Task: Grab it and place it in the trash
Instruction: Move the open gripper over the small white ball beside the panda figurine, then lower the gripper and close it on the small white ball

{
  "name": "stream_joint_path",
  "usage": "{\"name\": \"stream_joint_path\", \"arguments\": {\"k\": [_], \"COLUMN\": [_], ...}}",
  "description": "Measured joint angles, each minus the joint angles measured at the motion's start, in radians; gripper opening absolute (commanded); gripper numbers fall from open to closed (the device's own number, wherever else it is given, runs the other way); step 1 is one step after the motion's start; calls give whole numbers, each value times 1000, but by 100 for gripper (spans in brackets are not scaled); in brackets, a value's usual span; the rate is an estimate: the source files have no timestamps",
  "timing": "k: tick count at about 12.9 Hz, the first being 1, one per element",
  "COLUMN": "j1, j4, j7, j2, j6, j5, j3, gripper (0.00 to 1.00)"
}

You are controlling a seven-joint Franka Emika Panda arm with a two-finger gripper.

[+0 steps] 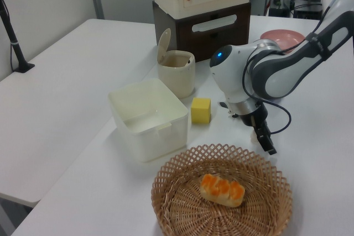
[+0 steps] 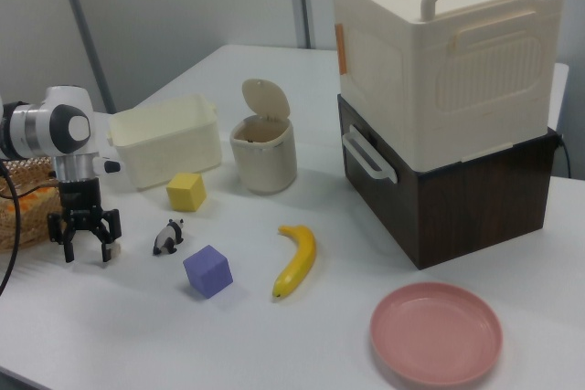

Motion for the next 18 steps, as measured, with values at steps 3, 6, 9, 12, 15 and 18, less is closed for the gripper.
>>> {"name": "stream_joint_path", "arguments": {"k": [3,6,9,12,15,18], "j1": [-17,-25,-37,-41,-41,-41], "j4": [29,51,64,64,64,66], "j7": [-15,-43,-45,-50,-90,-102], "j2": [4,4,4,13,23,23], "j6": [12,13,74,87,87,87], "j5": [-1,-38,-49,-50,-53,-53], "j3": [-4,-5,-7,-8,-8,-8], "gripper": [86,83,68,39,30,27]}}
